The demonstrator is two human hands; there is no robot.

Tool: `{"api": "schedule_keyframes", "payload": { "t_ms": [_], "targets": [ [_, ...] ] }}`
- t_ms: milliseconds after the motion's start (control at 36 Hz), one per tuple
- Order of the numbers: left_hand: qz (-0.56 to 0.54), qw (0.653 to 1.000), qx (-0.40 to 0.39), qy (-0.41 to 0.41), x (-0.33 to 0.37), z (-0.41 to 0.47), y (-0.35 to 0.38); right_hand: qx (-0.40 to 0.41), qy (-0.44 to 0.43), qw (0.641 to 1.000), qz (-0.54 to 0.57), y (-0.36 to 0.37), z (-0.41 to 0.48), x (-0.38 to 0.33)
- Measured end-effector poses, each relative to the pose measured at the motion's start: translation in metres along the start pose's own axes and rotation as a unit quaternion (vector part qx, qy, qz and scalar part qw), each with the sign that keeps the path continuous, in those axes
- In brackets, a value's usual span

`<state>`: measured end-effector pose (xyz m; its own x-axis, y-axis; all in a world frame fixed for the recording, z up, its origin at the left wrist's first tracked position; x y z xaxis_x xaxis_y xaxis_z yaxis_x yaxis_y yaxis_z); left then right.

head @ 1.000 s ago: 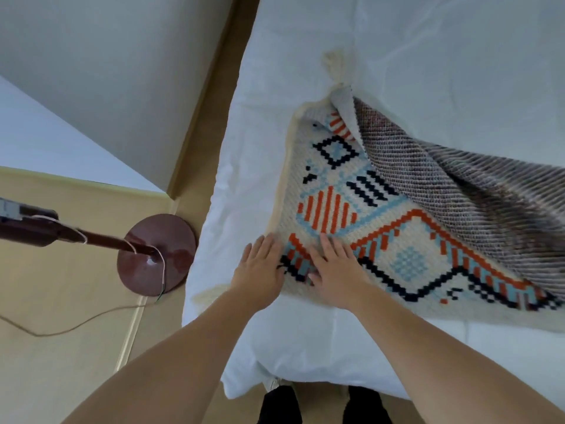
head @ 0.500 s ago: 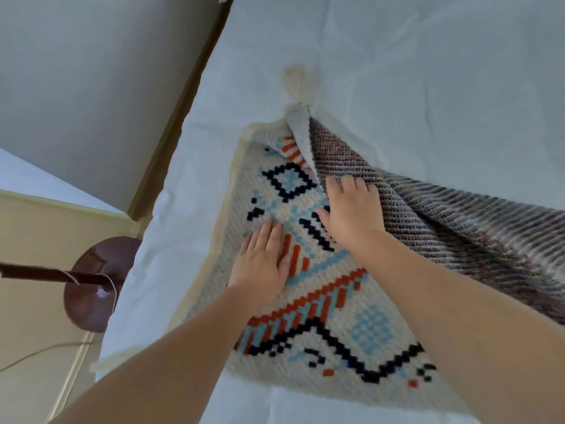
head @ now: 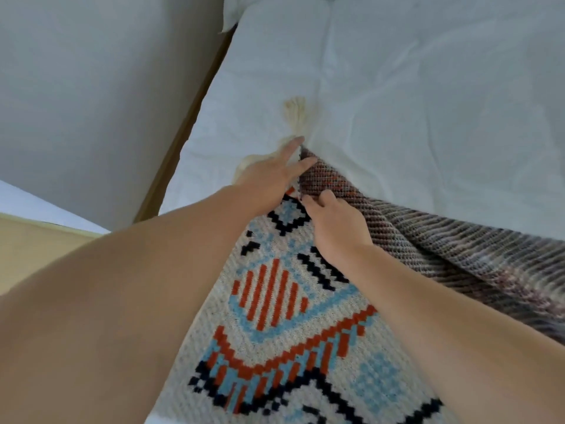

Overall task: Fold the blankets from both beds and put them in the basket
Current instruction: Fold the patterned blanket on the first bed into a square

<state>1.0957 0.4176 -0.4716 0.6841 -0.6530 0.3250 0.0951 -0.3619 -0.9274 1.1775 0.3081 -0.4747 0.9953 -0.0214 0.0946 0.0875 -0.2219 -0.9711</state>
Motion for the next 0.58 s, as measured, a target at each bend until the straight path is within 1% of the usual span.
{"api": "schedule_keyframes", "payload": {
  "t_ms": [139,222,306,472,528,583],
  "targets": [
    [0.035,0.999,-0.019,0.020,0.010,0.020,-0.008,0.006,-0.006,1.000,-0.013,-0.001,-0.002,-0.002],
    [0.015,1.000,-0.003,-0.006,0.001,0.019,-0.007,0.030,0.011,0.999,-0.021,-0.002,-0.009,0.001],
    [-0.026,0.999,0.019,-0.028,-0.012,0.005,-0.012,0.038,0.048,0.997,-0.050,0.008,-0.018,0.012],
    [-0.081,0.996,0.033,-0.033,-0.031,-0.046,-0.015,0.008,0.127,0.988,-0.092,0.039,-0.056,0.041],
    [-0.101,0.993,0.046,-0.051,-0.036,-0.065,-0.012,0.005,0.154,0.984,-0.085,0.049,-0.075,0.048],
    [-0.108,0.990,0.052,-0.070,-0.039,-0.083,-0.004,0.003,0.182,0.982,-0.054,0.057,-0.097,0.055]
  ]
}}
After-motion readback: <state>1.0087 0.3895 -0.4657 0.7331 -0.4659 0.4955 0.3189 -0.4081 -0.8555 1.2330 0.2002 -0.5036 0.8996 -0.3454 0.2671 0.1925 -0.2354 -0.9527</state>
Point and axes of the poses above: each hand's wrist, its own z-axis towards the middle knuckle, its own y-axis out of the palm, x = y × z, the point moved 5 cm from there along z, towards the middle knuckle, and after that the axes turned 15 degrees about -z, right-handed, at the moved point
